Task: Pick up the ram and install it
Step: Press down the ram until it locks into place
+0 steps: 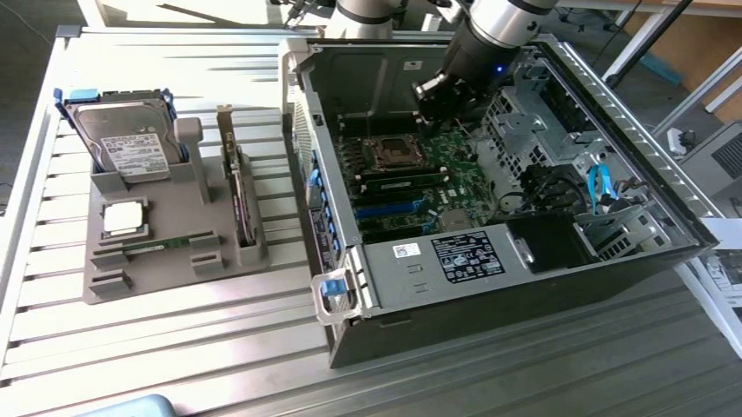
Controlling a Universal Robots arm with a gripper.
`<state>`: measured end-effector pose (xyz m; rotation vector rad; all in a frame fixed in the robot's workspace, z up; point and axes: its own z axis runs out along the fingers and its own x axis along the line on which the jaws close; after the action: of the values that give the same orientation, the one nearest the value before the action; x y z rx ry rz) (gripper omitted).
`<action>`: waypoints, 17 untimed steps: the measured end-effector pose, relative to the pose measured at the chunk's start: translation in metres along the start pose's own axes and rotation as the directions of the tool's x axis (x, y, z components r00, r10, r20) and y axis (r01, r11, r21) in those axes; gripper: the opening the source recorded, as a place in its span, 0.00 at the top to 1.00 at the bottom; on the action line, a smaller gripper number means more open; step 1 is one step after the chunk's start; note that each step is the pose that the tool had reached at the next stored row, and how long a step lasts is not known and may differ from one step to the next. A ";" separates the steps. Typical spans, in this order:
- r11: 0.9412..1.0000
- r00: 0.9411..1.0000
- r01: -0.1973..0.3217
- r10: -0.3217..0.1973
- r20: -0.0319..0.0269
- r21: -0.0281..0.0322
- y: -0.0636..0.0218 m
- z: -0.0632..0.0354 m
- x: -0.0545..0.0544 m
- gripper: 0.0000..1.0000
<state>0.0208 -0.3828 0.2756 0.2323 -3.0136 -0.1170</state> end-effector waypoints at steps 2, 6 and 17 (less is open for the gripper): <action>1.000 0.999 0.002 -0.003 0.037 0.006 0.0001 0.0002 0.000 0.89; 1.000 0.996 0.005 -0.007 0.087 0.014 0.0002 0.0007 0.001 0.89; 0.990 0.998 -0.009 0.000 0.068 0.140 0.0002 0.0006 0.001 0.89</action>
<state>0.0196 -0.3828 0.2751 0.2388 -3.0923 0.0903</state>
